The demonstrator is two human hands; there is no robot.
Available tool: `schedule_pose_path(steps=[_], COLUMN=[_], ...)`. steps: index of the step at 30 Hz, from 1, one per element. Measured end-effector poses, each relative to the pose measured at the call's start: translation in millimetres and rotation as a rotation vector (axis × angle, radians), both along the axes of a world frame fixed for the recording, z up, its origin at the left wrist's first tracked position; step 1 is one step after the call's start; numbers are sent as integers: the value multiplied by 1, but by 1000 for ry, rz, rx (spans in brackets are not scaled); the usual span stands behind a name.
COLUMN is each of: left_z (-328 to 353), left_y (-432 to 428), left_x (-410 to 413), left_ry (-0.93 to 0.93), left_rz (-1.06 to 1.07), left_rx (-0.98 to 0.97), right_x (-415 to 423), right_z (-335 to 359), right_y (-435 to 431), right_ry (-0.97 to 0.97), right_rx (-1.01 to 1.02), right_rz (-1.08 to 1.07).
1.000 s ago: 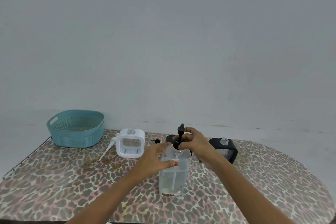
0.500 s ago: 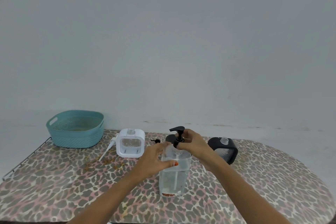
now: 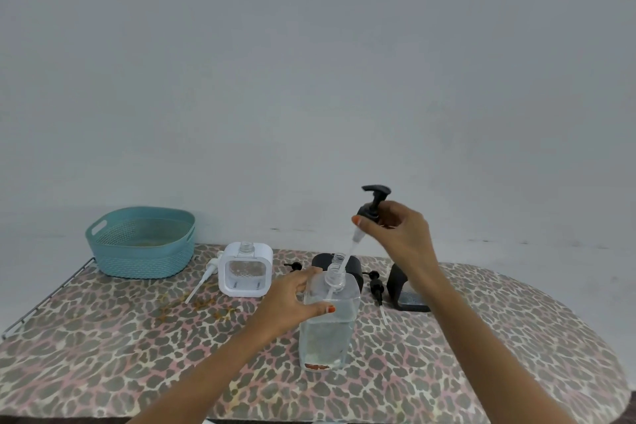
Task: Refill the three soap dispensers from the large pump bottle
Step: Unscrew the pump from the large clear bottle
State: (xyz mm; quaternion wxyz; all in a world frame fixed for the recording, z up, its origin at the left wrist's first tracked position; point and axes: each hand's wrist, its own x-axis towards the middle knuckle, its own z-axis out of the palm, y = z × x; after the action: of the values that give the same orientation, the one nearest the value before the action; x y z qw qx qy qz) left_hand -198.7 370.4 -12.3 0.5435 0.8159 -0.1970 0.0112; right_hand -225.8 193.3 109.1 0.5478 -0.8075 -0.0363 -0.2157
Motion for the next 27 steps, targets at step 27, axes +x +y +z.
schedule_pose_path(steps=[27], left_z=[2], left_y=[-2], left_x=[-3], left_ry=[12], left_rz=[24], left_rx=[21], right_x=[-19], right_z=[33], right_y=[-50], right_ry=[-125], right_rx=[365], right_rz=[-124])
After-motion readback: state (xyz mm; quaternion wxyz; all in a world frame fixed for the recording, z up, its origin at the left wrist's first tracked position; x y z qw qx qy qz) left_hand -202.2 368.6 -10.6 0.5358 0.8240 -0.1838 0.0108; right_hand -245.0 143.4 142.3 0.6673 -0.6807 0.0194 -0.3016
